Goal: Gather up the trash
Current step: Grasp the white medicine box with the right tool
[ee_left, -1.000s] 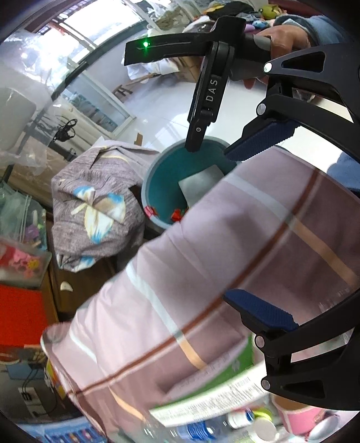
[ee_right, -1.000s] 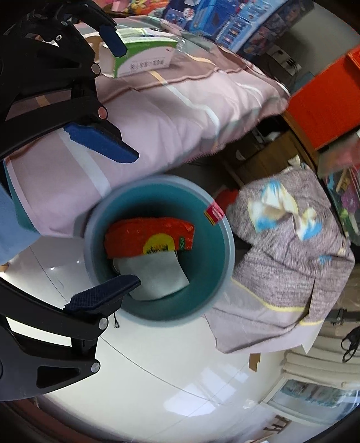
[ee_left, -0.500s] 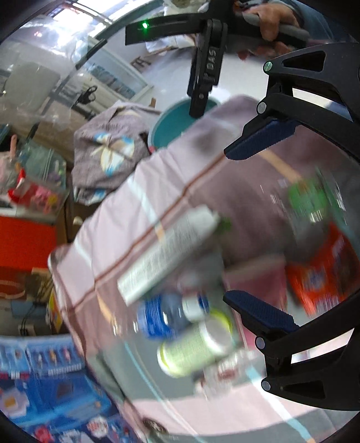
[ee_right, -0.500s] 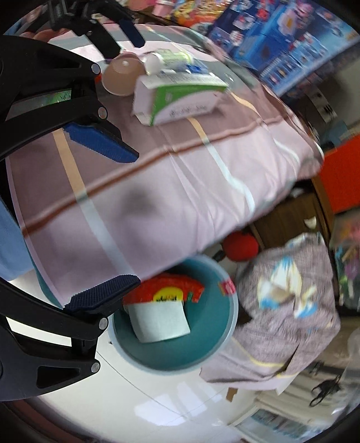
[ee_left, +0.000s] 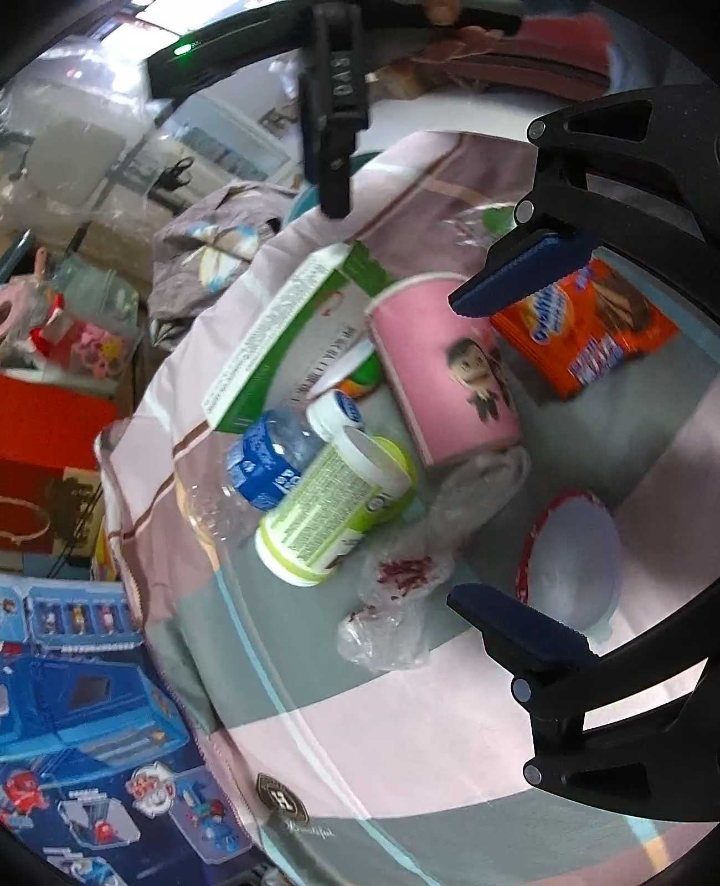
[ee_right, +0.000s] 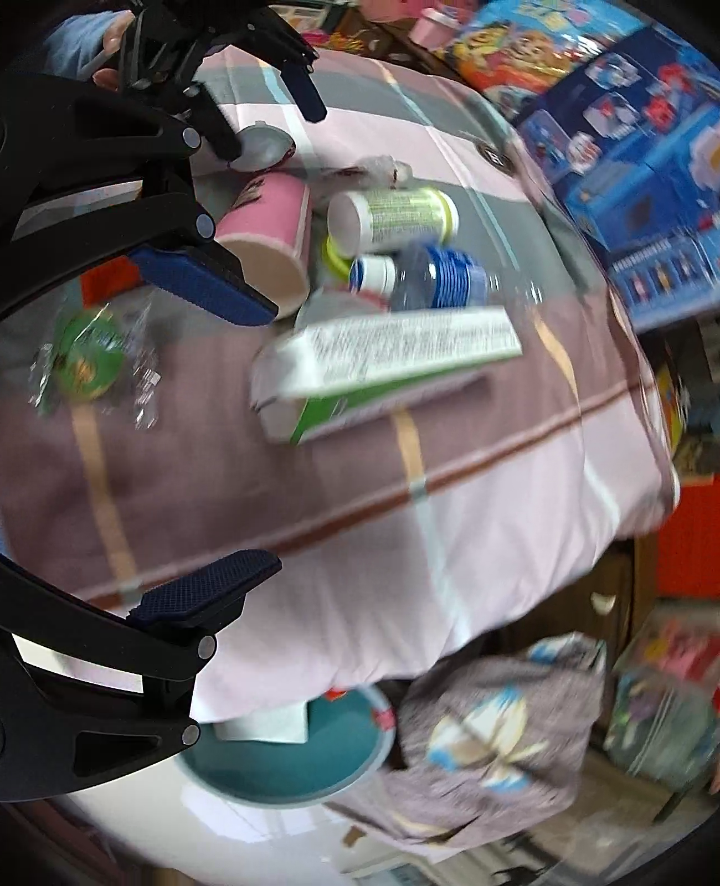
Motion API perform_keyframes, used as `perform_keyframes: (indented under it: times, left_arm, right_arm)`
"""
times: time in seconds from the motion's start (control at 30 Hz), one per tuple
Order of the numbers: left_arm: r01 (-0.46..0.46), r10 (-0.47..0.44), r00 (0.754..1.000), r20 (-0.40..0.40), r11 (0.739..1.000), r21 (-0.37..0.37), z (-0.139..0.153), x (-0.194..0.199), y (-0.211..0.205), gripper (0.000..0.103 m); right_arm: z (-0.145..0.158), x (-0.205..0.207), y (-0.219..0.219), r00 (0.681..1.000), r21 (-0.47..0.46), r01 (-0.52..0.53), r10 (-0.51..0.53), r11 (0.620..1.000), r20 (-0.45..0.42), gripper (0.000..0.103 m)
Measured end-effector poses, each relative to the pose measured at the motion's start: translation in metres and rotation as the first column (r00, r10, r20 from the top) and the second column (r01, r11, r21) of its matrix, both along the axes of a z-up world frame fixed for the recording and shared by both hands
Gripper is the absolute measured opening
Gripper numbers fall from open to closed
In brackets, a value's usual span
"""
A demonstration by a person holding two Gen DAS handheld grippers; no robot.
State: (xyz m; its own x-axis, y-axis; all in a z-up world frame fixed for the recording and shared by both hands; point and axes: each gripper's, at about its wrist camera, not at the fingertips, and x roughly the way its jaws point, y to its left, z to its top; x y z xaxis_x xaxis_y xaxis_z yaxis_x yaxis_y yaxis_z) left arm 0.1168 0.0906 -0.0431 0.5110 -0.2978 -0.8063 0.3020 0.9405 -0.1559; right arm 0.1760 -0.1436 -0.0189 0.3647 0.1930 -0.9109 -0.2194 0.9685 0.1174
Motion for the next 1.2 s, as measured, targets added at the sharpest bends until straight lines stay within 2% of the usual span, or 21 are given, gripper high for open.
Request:
perform_keyframes:
  times: [0.4, 0.47, 0.5, 0.57, 0.73, 0.9, 0.97, 1.03, 1.2]
  left_arm:
    - [0.134, -0.133, 0.991, -0.029, 0.991, 0.027, -0.025, 0.017, -0.002, 0.097]
    - [0.148, -0.147, 0.989, -0.034, 0.989, 0.027, -0.027, 0.02, -0.005, 0.097]
    - [0.158, -0.157, 0.987, -0.034, 0.987, 0.03, -0.028, 0.022, -0.008, 0.097]
    - [0.171, -0.17, 0.985, -0.034, 0.985, 0.034, -0.029, 0.024, -0.012, 0.097]
    - [0.226, -0.225, 0.974, -0.027, 0.973, 0.05, -0.031, 0.027, -0.028, 0.097]
    - [0.285, -0.284, 0.959, -0.016, 0.954, 0.092, -0.033, 0.024, -0.052, 0.096]
    - [0.297, -0.297, 0.955, -0.018, 0.949, 0.105, -0.034, 0.021, -0.06, 0.091]
    - [0.301, -0.3, 0.953, -0.029, 0.945, 0.123, -0.036, 0.018, -0.067, 0.079]
    - [0.285, -0.277, 0.957, -0.091, 0.954, 0.097, -0.04, 0.016, -0.083, 0.074]
  right_arm:
    - [-0.025, 0.043, 0.041, 1.0, -0.069, -0.012, 0.013, 0.998, 0.013, 0.078]
    - [-0.029, 0.048, 0.045, 0.999, -0.075, -0.022, 0.024, 0.997, 0.021, 0.07]
    - [-0.031, 0.05, 0.046, 0.999, -0.076, -0.025, 0.027, 0.997, 0.02, 0.062]
    - [-0.037, 0.051, 0.046, 0.999, -0.058, -0.034, 0.034, 0.998, -0.003, 0.035]
    - [-0.033, 0.044, 0.033, 1.0, -0.045, -0.018, 0.018, 0.999, 0.008, 0.034]
    - [-0.032, 0.036, 0.001, 0.999, -0.023, 0.035, -0.035, 0.999, -0.005, 0.034]
    - [-0.032, 0.032, -0.012, 0.998, -0.009, 0.057, -0.057, 0.998, -0.007, 0.034]
    - [-0.031, 0.029, -0.022, 0.997, 0.006, 0.073, -0.073, 0.997, -0.008, 0.034]
    - [-0.03, 0.023, -0.044, 0.994, 0.047, 0.109, -0.108, 0.993, -0.014, 0.033]
